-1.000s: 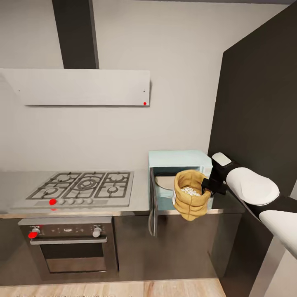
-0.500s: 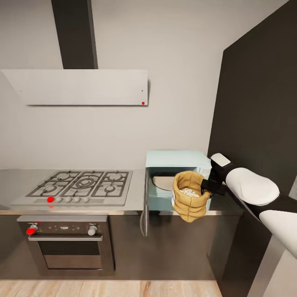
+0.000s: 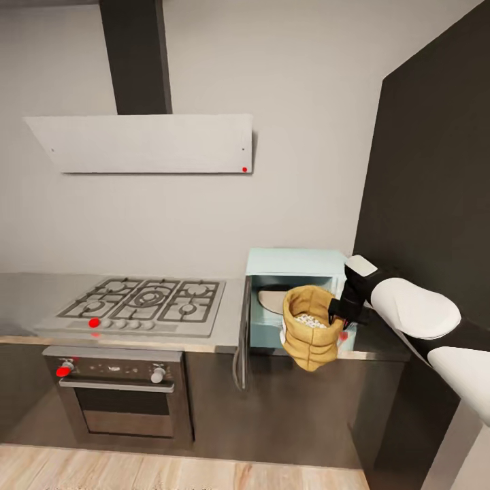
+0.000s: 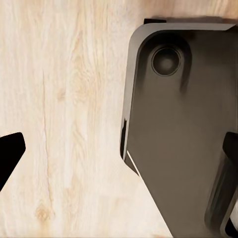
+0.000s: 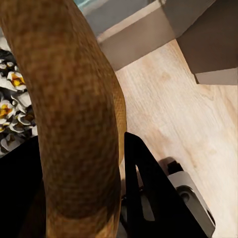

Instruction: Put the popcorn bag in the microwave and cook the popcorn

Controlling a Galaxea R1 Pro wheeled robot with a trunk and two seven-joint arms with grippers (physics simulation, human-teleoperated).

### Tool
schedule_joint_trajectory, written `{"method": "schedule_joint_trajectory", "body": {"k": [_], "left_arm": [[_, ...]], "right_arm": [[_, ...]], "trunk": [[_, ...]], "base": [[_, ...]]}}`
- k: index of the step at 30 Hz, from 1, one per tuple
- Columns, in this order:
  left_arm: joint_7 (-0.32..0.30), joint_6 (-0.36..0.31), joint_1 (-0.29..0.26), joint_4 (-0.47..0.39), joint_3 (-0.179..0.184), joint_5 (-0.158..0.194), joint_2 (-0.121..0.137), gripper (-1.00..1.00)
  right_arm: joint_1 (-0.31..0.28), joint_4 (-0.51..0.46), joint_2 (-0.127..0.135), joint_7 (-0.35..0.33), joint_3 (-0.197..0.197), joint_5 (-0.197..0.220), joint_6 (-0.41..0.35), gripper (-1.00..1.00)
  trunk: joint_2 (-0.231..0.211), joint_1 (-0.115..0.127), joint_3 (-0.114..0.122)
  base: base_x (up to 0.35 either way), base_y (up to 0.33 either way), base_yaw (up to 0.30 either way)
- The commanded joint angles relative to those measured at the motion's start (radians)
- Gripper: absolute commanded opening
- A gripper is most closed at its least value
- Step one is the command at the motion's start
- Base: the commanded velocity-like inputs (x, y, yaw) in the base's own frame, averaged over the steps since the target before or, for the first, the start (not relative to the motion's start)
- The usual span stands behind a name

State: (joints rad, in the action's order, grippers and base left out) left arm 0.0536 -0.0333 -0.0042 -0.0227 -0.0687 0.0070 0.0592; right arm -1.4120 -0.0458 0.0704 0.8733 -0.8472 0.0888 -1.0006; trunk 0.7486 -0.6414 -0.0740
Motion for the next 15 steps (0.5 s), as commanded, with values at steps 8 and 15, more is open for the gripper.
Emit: {"method": "schedule_joint_trajectory", "body": {"k": [8, 15], "left_arm": [[0.006, -0.002, 0.000, -0.006, -0.008, 0.001, -0.032, 1.00], [0.003, -0.005, 0.000, -0.003, -0.011, -0.001, -0.040, 1.00]], "right_arm": [[-0.001, 0.000, 0.000, 0.009, -0.001, 0.009, -0.003, -1.00], [0.005, 0.004, 0.006, 0.015, 0.005, 0.007, -0.009, -1.00]], "trunk": [[0.001, 0.000, -0.005], [0.001, 0.000, -0.005]], "base": [[0.000, 0.000, 0.260], [0.000, 0.000, 0.081]]}}
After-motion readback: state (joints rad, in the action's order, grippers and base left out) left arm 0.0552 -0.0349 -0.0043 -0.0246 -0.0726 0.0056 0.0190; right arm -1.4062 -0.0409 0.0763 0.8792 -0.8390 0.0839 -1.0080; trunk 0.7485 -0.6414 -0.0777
